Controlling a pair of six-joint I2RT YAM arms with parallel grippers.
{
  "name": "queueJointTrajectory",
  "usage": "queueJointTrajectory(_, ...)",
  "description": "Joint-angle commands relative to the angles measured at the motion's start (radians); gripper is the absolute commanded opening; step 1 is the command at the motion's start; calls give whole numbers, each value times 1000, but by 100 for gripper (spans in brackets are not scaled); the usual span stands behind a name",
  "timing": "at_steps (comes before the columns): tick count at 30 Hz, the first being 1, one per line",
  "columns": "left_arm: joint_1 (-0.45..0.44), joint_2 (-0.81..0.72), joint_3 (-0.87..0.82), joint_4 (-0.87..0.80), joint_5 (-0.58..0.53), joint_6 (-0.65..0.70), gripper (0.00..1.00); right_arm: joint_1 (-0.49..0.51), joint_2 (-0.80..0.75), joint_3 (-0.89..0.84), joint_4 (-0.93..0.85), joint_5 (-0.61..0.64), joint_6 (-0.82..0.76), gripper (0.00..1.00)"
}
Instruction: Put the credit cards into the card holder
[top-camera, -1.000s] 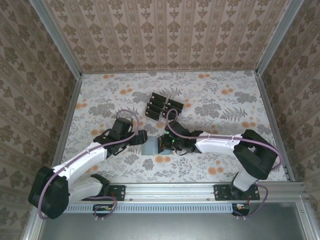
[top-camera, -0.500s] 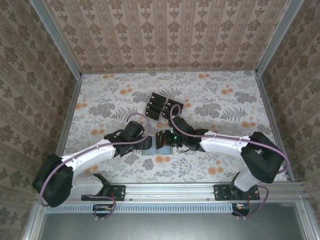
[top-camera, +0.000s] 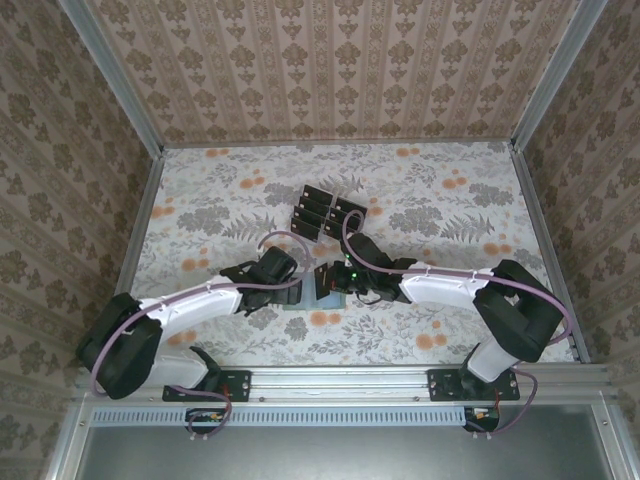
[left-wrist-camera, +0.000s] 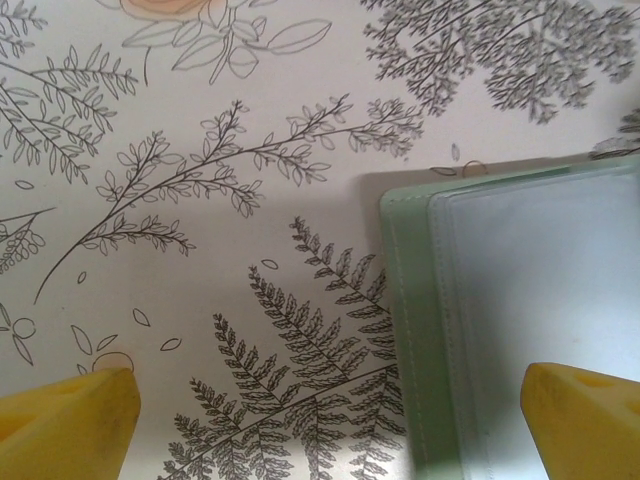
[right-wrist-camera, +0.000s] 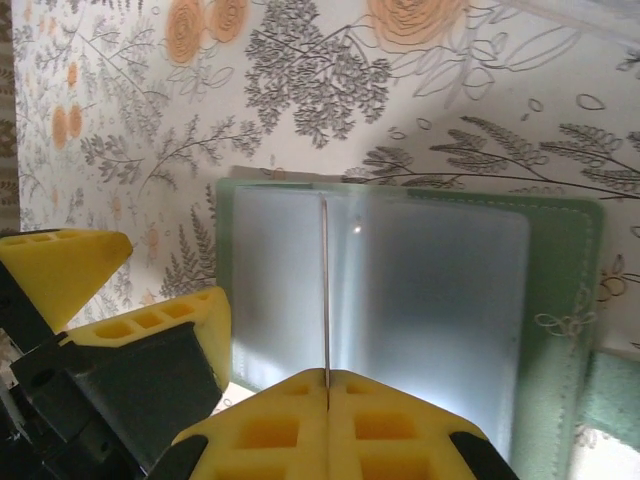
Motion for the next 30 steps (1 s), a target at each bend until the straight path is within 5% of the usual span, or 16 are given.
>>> queueJointTrajectory(1,-7,30,18,-20,-54,-27,100,-13,29,-20,37,-29,-22,0)
queueJointTrajectory(18,18,67,-6,-62,-83,-50,100,-24,34,-42,92,-50,-12,0)
queueJointTrajectory(30,18,45,-36,-55,-74,-72,100,-22,29,-162,423,-76,94,0)
